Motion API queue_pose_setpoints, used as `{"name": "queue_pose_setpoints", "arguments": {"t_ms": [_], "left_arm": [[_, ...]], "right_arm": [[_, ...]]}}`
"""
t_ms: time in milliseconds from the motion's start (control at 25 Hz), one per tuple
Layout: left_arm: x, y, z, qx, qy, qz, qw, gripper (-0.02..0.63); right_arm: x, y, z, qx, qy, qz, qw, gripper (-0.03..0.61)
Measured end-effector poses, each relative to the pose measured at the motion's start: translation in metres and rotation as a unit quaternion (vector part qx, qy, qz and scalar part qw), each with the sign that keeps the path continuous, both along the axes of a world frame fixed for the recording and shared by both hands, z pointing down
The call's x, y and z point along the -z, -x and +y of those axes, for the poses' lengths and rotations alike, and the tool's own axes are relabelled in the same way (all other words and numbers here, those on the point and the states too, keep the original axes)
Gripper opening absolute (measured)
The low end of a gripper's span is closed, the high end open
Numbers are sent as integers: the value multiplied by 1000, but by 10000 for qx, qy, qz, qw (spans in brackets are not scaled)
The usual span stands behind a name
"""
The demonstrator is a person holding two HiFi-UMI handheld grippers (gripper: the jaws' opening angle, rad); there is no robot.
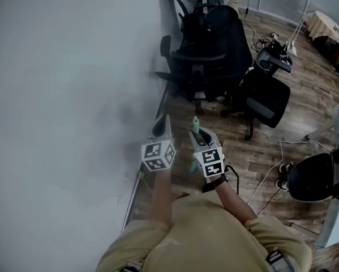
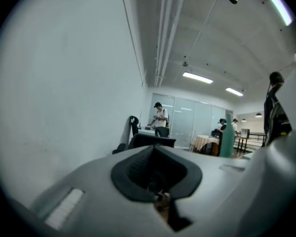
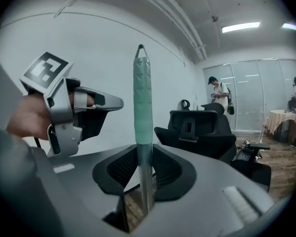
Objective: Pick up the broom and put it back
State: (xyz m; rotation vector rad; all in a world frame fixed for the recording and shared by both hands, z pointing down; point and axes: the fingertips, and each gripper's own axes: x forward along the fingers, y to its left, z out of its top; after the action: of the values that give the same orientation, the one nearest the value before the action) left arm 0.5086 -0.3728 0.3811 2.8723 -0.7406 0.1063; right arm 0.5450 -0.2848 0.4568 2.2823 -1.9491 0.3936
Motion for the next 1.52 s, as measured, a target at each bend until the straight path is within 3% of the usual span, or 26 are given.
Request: {"name": "queue_pose_setpoints", "arguments": {"t_ms": [200,400,680,960,1160,1320,1520], "left_arm": [[-60,-17,-25,233,383,-548,9975,3],[-117,-43,-28,-30,442,-1024,9938,3],[-194,-71,-52,-336,827,-1260,9880,3],[-263,-77,-79,-546,1157,-1429,9814,3],[-291,-85,-88,-833,1243,-1480,9776,3],[-311,-91,-102,-835,1365,-1387,9773,3],[-335,-98,-117,-839,1452,-1335,9768,3]], "right_arm": [[-76,-21,-21,306,779,-309,9960,94],[-164,-50,-27,274,1442,-651,9870,94],[-273,-83,-46,-114,2225,-1052,9692,89],[-343,-114,-84,-572,2561,-1156,9580,91],[-375,-126,-114,-542,2730,-1009,9552,91],[-411,-138,-134,-640,2984,-1177,9450,91],[-446,-148,-167,-361,2966,-1179,9470,89]]}}
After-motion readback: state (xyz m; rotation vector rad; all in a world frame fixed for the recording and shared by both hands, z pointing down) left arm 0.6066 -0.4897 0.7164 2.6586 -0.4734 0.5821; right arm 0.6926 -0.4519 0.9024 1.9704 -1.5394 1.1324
